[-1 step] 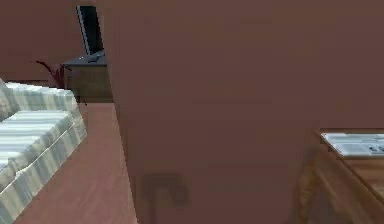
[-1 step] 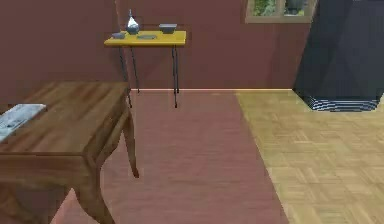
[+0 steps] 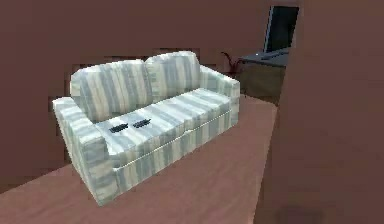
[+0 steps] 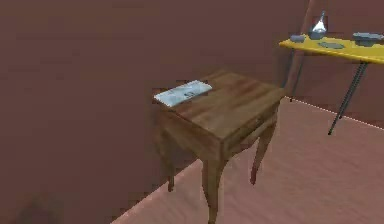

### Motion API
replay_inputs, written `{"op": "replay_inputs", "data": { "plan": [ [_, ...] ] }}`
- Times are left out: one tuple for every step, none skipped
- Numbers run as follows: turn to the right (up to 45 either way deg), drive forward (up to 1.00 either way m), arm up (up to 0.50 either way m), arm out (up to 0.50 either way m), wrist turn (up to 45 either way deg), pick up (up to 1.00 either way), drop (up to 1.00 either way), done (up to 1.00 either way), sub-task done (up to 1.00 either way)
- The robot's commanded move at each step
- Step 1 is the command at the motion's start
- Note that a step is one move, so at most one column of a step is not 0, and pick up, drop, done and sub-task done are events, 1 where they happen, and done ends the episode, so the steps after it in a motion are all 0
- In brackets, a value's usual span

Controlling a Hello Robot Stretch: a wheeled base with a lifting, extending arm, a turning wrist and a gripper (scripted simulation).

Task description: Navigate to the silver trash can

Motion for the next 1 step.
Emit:
{"op": "replay_inputs", "data": {
  "plan": [
    [-45.0,0.0,0.0,0.0,0.0,0.0,0.0,0.0,0.0]
  ]
}}
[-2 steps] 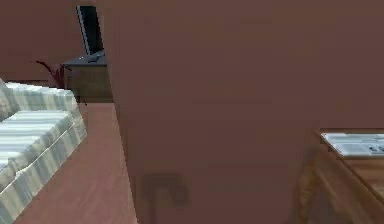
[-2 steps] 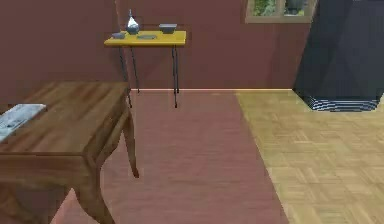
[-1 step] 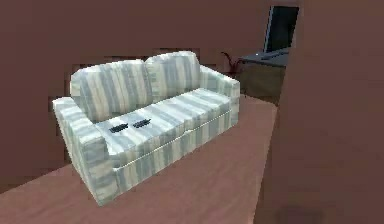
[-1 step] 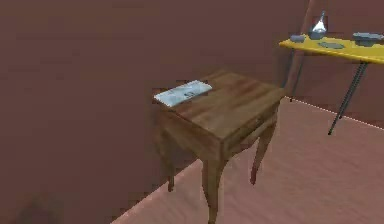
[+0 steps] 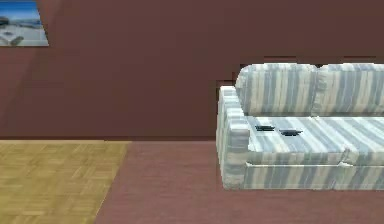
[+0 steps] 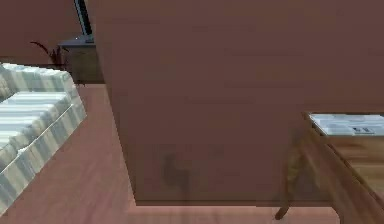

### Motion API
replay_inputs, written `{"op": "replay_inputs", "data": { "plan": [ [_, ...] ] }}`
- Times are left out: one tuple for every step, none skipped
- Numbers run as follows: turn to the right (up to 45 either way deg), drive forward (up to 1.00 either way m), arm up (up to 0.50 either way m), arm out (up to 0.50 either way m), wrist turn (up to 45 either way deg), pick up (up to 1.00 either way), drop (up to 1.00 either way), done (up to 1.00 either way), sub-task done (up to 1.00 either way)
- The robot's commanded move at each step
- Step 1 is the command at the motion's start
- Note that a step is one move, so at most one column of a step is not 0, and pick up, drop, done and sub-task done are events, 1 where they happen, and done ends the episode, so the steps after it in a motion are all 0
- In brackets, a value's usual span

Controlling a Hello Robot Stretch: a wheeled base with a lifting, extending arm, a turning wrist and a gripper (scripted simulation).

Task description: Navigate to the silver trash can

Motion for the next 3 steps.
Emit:
{"op": "replay_inputs", "data": {
  "plan": [
    [-45.0,0.0,0.0,0.0,0.0,0.0,0.0,0.0,0.0],
    [-39.0,0.0,0.0,0.0,0.0,0.0,0.0,0.0,0.0],
    [0.0,0.05,0.0,0.0,0.0,0.0,0.0,0.0,0.0]
  ]
}}
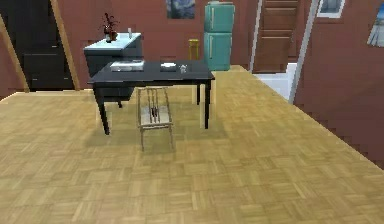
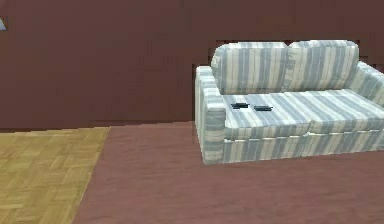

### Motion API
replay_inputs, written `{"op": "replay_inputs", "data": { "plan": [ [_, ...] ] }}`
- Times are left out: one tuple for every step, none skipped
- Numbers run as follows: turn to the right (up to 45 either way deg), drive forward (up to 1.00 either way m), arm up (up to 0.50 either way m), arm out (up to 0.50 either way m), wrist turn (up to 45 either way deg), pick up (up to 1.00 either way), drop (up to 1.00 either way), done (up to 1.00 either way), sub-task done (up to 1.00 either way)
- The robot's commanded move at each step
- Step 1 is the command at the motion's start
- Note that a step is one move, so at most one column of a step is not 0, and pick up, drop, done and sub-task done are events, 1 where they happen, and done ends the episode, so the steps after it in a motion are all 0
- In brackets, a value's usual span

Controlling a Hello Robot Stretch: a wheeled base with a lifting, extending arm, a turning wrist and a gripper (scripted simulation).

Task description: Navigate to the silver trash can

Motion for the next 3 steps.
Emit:
{"op": "replay_inputs", "data": {
  "plan": [
    [21.0,0.0,0.0,0.0,0.0,0.0,0.0,0.0,0.0],
    [0.0,1.0,0.0,0.0,0.0,0.0,0.0,0.0,0.0],
    [3.0,0.0,0.0,0.0,0.0,0.0,0.0,0.0,0.0]
  ]
}}
